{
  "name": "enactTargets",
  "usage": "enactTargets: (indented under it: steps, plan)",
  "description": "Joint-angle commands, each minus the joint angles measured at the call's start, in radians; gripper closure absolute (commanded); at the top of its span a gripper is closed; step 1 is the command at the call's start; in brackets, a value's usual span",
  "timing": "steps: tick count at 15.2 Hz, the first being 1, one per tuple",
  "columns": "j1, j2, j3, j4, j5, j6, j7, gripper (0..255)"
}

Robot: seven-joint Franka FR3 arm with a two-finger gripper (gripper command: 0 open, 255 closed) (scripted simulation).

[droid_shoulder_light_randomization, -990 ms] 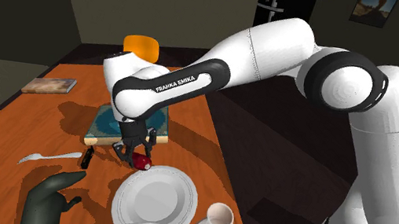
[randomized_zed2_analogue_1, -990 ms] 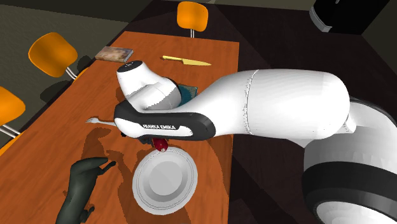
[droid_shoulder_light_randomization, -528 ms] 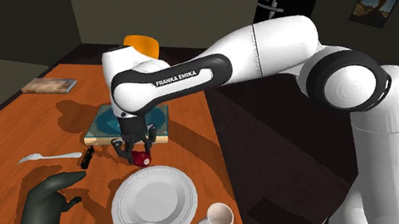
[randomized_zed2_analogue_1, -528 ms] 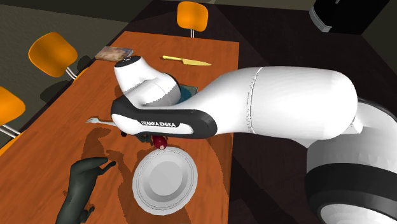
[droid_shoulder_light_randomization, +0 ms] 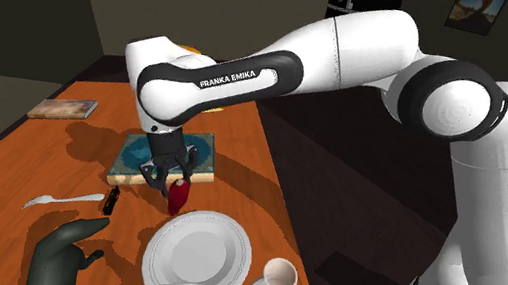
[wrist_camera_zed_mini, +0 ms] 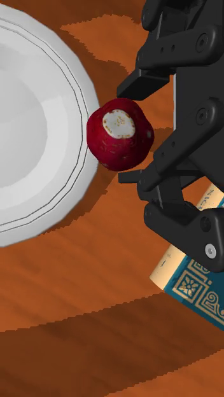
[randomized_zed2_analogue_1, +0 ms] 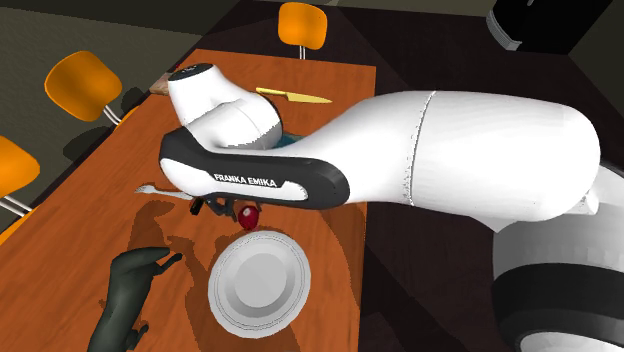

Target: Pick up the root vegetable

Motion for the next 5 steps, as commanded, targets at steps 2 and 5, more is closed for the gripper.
enactTargets:
  steps: [2, 5]
  plan:
    - [0.002, -0.006, 0.002, 0.034, 0.002, -0.040, 0.000, 255]
    - [0.002, -0.008, 0.002, 0.046, 0.003, -0.054, 0.001, 255]
